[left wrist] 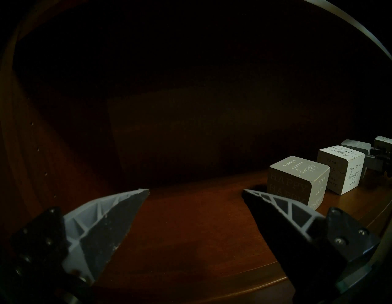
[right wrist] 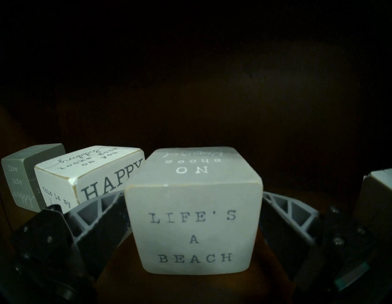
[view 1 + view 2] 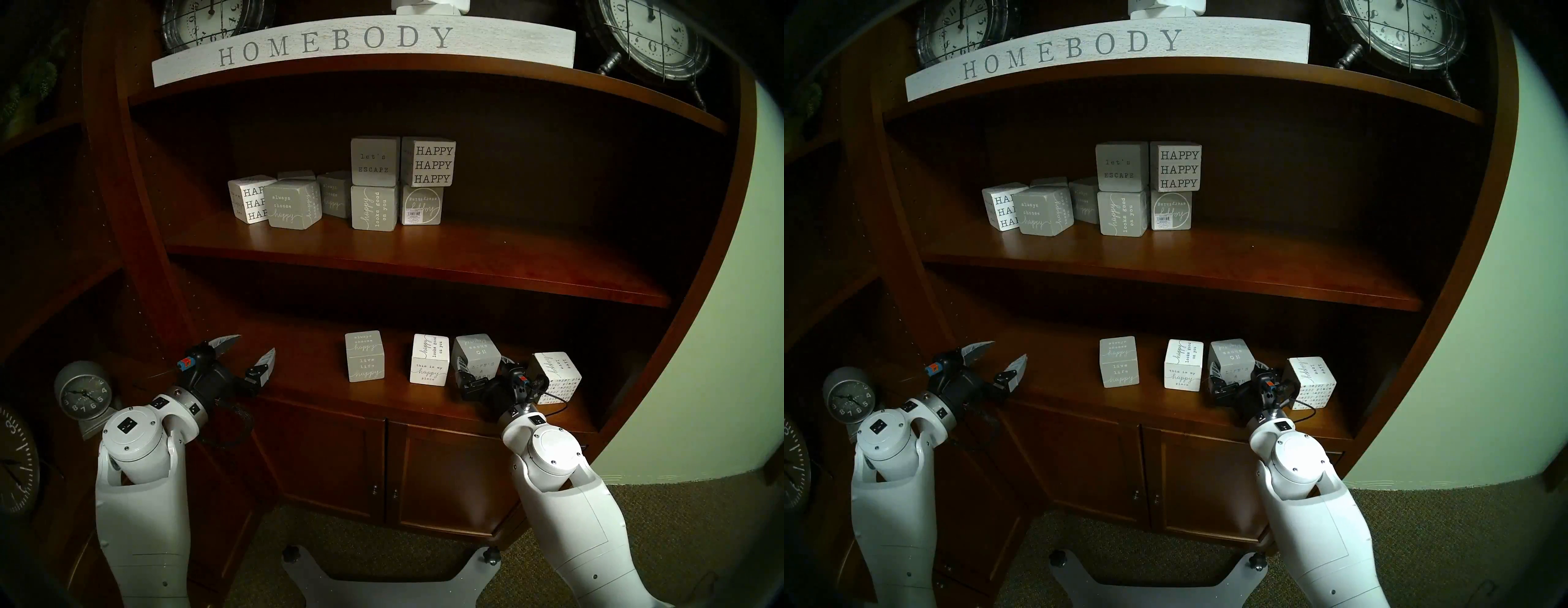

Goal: Stack four cubes vertically into two groups

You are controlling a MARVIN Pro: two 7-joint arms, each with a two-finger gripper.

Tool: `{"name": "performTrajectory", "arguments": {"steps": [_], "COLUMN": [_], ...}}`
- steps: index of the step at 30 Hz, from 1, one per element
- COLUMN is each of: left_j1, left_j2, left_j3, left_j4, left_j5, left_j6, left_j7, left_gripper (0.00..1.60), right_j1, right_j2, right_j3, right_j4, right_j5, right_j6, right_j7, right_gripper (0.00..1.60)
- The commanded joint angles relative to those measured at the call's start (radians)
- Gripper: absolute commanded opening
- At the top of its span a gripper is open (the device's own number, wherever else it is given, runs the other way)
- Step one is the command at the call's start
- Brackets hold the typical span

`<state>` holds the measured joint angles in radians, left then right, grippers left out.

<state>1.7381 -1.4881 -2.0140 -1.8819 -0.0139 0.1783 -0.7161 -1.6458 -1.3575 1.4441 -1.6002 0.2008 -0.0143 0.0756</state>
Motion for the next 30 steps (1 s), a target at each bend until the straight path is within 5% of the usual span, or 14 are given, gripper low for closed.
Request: {"name": "performTrajectory", "arguments": {"steps": [1,7,21,30], "left_j1": [-0.002,-0.002,-0.003,-0.003], "left_j2": [0.002,0.002,0.002,0.002], "left_j3": [-0.001,-0.001,-0.001,-0.001], "left_j4": [-0.017,-0.017,-0.014,-0.015], "left_j5": [0.001,0.001,0.0,0.0], "left_j6": [-0.001,-0.001,-0.003,-0.002], "left_j7": [0.001,0.0,0.0,0.0], "left_gripper": [1.6,1.6,1.6,1.6], "right_j1": [0.056,0.046,0.017,0.01], "right_j2": [-0.008,-0.005,-0.008,-0.027], "right_j3": [0.003,0.014,0.009,-0.031], "right_j4": [0.012,-0.002,-0.142,-0.246], "right_j5": [-0.001,0.012,0.052,0.069], "right_j6": [-0.015,-0.022,-0.084,-0.015], "right_j7": [0.0,0.012,0.101,0.116], "right_gripper": [0.77,0.0,0.0,0.0]}}
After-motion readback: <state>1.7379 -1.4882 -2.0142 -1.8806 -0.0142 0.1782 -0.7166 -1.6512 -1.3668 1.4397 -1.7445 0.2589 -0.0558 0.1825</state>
